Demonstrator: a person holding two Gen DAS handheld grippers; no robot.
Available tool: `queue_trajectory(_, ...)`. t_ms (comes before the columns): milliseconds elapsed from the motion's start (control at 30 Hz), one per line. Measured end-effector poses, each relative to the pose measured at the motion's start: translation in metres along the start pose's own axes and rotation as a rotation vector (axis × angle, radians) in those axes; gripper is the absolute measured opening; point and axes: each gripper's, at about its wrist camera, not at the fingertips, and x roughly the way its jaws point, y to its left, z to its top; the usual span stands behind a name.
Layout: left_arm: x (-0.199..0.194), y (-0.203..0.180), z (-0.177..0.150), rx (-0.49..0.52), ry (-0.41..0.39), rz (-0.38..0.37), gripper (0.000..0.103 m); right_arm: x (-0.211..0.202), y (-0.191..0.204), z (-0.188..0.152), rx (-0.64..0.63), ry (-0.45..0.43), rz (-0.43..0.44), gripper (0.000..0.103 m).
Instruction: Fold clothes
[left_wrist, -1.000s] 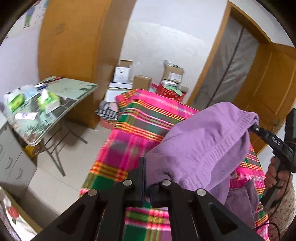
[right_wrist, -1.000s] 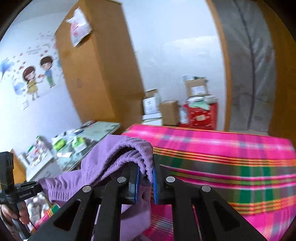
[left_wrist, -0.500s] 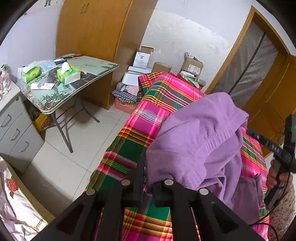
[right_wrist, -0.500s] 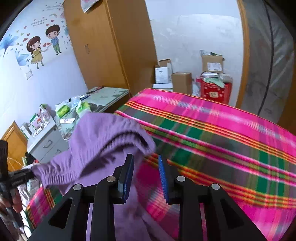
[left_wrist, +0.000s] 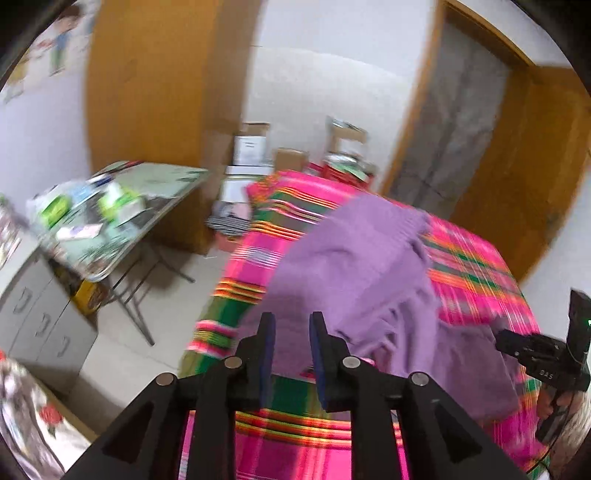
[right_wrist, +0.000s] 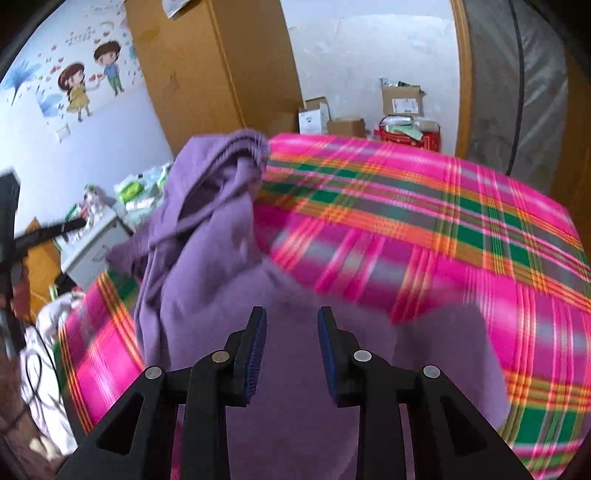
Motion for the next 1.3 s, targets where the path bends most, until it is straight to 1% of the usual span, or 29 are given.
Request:
queue_trajectory(33, 0.007, -0.010, 0.002, 0.034, 0.015, -0.013, 0.024, -0.002, 0.004, -0.006, -0.014, 0.006, 0.009, 0.030)
queue_trajectory(100, 0.020, -0.024, 0.004, 0.073, 0.042, -0.026, 0.025, -0.003, 0.010, -0.015, -0.030, 0.015, 0.028, 0.030)
queue_trajectory(167, 0.039, -0.039, 0.006, 0.116, 0.088, -0.052, 0.026, -0.004, 0.015, -0.022, -0.041, 0.025, 0.046, 0.030)
queue_trajectory(200, 0.048, -0.046, 0.005, 0.144, 0.106, -0.048, 0.027, -0.004, 0.018, -0.025, -0.044, 0.032, 0.053, 0.030)
queue_trajectory(267, 0.060, -0.061, 0.004, 0.197, 0.113, -0.033, 0.027, -0.003, 0.027, -0.030, -0.069, 0.049, 0.065, 0.031)
queue_trajectory(367, 0.078, -0.079, 0.006, 0.255, 0.129, -0.008, 0.027, -0.003, 0.041, -0.040, -0.123, 0.063, 0.087, 0.036)
queue_trajectory(533, 0.108, -0.100, 0.009, 0.349, 0.187, 0.054, 0.027, 0.003, 0.058, -0.048, -0.201, 0.089, 0.106, 0.037)
queue_trajectory(567, 0.113, -0.102, 0.010, 0.357, 0.202, 0.070, 0.027, 0.005, 0.061, -0.050, -0.219, 0.094, 0.095, 0.037)
queue_trajectory(633, 0.124, -0.102, 0.011, 0.355, 0.232, 0.099, 0.027, 0.010, 0.065, -0.052, -0.253, 0.105, 0.075, 0.037)
queue_trajectory(800, 0.129, -0.100, 0.017, 0.335, 0.246, 0.101, 0.027, 0.017, 0.067, -0.056, -0.289, 0.114, 0.047, 0.037)
queue_trajectory(867, 0.128, -0.098, 0.021, 0.315, 0.245, 0.092, 0.027, 0.017, 0.064, -0.056, -0.278, 0.110, 0.050, 0.034)
queue_trajectory(900, 0.127, -0.095, 0.023, 0.302, 0.244, 0.087, 0.027, 0.017, 0.063, -0.056, -0.272, 0.105, 0.050, 0.028)
queue_trajectory(933, 0.127, -0.093, 0.025, 0.289, 0.243, 0.081, 0.024, 0.016, 0.061, -0.056, -0.266, 0.101, 0.050, 0.018)
queue_trajectory(1000, 0.126, -0.086, 0.030, 0.249, 0.250, 0.052, 0.015, 0.015, 0.057, -0.054, -0.247, 0.093, 0.063, 0.009)
queue_trajectory(1033, 0.126, -0.083, 0.033, 0.230, 0.252, 0.038, 0.007, 0.013, 0.055, -0.053, -0.235, 0.085, 0.075, 0.007)
queue_trajectory(1133, 0.125, -0.073, 0.038, 0.183, 0.259, 0.024, 0.003, 0.004, 0.047, -0.048, -0.190, 0.051, 0.092, 0.004)
queue_trajectory(1300, 0.116, -0.064, 0.050, 0.110, 0.232, -0.034, 0.003, -0.013, 0.031, -0.041, -0.109, -0.012, 0.098, 0.003)
